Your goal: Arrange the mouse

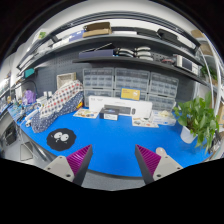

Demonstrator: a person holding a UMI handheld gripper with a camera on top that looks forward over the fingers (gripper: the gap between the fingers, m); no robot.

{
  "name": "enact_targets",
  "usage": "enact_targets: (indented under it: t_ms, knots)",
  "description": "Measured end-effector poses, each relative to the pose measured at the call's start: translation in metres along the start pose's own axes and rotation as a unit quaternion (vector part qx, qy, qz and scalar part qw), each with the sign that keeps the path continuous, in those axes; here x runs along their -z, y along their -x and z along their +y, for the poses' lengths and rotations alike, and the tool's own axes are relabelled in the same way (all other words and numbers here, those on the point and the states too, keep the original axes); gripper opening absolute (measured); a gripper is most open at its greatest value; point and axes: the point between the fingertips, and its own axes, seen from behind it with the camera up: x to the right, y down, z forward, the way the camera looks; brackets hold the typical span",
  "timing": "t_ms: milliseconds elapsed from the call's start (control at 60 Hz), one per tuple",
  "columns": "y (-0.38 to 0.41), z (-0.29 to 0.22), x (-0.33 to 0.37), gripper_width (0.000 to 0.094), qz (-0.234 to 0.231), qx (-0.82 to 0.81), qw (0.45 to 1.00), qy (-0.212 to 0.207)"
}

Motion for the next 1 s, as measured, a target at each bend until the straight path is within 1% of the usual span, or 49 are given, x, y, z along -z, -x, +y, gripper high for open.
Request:
enact_targets:
  t_ms: [83, 267, 383, 517, 717, 917, 1000]
  knots:
    - [-0.009, 0.021, -0.002, 0.0863, 0.005, -0.002, 1.000, 0.013]
    - [-0.042, 0.082, -0.006, 0.0863, 0.027, -0.018, 0.998, 0.058]
    - [-0.081, 0.115, -0.008, 0.0861, 0.056, -0.023, 0.995, 0.084]
    - [-0.126, 0.141, -0.013, 0.0860, 0.083, -0.033, 0.990, 0.108]
    - [-0.189, 0.159, -0.048, 0.0856, 0.107, -0.052, 0.984, 0.133]
    - [-0.231, 0.158, -0.103, 0.0847, 0.104, -0.056, 0.982, 0.147]
    - [-0.241, 0.151, -0.128, 0.0843, 0.097, -0.055, 0.983, 0.147]
